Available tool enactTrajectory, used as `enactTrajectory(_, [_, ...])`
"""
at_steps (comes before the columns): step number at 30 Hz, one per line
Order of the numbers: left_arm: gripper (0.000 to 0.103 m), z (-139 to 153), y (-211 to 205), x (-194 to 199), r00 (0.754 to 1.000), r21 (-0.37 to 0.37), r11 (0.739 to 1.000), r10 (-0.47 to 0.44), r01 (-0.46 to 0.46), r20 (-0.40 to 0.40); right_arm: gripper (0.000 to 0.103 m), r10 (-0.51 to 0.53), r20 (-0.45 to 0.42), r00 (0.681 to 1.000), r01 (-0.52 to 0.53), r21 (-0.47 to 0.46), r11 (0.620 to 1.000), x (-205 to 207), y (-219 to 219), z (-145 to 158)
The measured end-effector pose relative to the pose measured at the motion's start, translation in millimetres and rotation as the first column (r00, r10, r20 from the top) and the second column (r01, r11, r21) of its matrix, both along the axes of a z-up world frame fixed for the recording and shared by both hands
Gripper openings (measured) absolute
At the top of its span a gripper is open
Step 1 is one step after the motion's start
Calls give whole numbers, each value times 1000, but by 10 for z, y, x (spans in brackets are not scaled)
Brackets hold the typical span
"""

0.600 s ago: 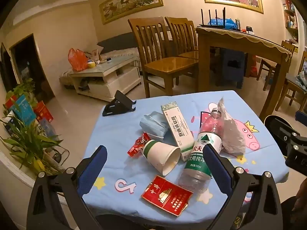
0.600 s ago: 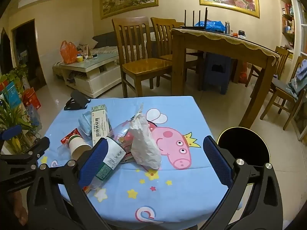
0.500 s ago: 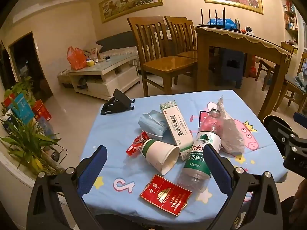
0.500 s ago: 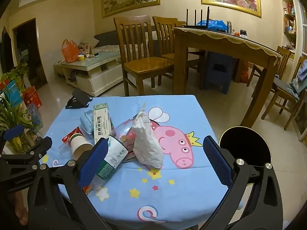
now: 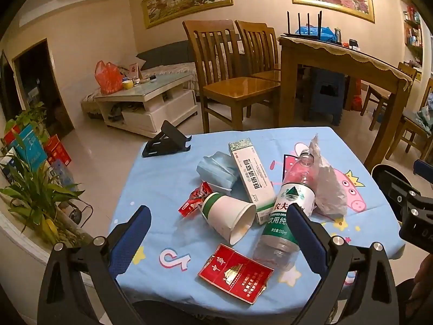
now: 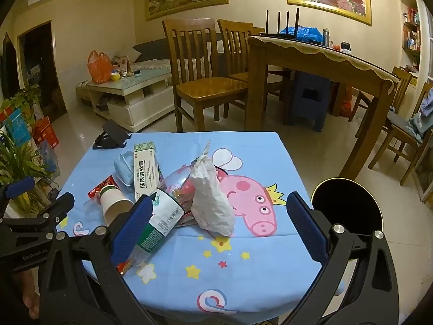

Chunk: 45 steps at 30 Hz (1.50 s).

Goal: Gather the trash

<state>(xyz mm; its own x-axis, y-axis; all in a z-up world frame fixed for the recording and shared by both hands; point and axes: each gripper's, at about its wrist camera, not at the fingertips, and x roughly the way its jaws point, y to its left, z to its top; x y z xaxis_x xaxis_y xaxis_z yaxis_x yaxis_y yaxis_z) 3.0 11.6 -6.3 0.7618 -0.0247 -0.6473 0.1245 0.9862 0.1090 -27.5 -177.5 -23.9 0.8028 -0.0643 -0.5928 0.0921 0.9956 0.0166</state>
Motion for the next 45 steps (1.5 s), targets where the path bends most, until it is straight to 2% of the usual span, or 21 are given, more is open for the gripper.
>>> enactTrajectory(45, [97, -140, 89, 21, 1000, -26, 1000, 17, -17, -18, 98, 5, -36, 999, -6, -14, 1000, 38, 70, -136])
